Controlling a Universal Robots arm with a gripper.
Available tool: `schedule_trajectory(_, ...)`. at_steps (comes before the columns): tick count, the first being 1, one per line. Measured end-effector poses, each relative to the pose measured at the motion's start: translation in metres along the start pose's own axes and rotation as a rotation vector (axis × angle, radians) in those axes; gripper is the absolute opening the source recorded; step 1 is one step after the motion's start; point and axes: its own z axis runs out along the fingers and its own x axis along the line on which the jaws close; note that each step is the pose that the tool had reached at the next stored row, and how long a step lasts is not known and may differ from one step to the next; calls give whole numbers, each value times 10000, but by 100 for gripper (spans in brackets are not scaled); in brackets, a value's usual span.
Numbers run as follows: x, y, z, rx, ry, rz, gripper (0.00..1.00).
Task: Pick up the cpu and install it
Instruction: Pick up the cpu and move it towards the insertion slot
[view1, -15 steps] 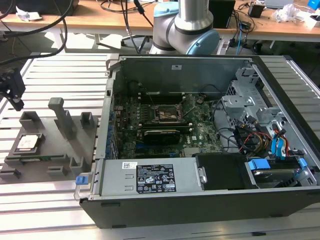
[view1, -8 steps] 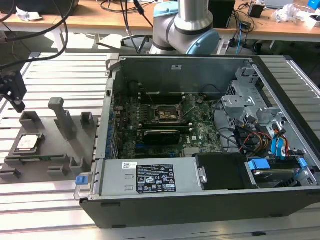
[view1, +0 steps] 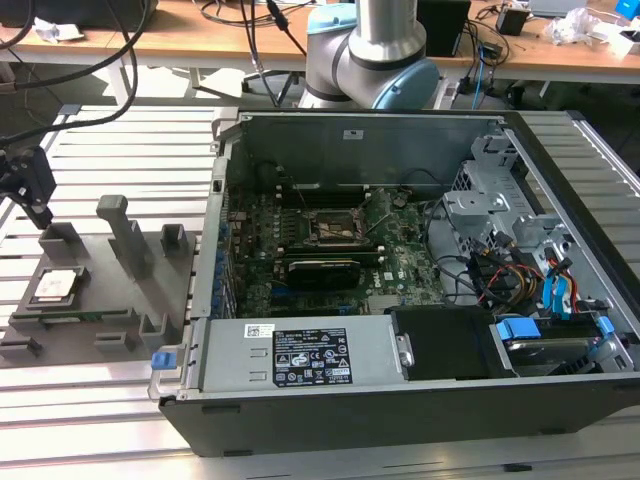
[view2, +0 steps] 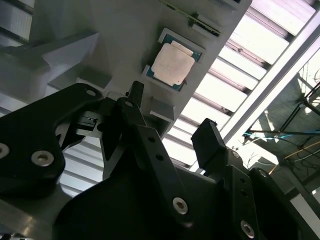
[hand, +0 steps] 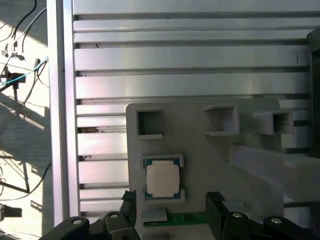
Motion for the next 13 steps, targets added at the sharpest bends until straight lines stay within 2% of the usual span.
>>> schedule_trajectory(13,3,0,131,0,1,0,66)
